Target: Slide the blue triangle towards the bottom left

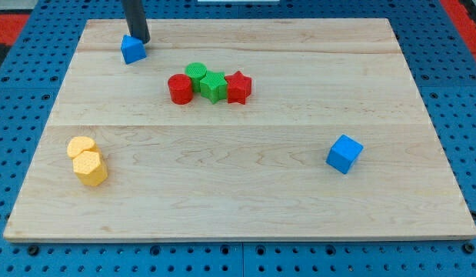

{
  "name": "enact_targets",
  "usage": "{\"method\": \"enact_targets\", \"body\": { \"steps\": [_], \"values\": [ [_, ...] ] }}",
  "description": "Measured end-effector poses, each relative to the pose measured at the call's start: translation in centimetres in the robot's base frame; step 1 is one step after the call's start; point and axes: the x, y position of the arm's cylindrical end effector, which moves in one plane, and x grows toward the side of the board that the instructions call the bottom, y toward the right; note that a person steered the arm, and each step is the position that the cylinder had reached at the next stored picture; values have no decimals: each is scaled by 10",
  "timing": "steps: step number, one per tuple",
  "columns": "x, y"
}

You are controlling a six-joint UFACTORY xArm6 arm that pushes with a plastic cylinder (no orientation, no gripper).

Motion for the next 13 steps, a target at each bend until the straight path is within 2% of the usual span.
{"method": "enact_targets", "body": {
  "steps": [6,9,11,13],
  "values": [
    [50,-56],
    [111,-53],
    [148,-17],
    [171,47]
  ]
}}
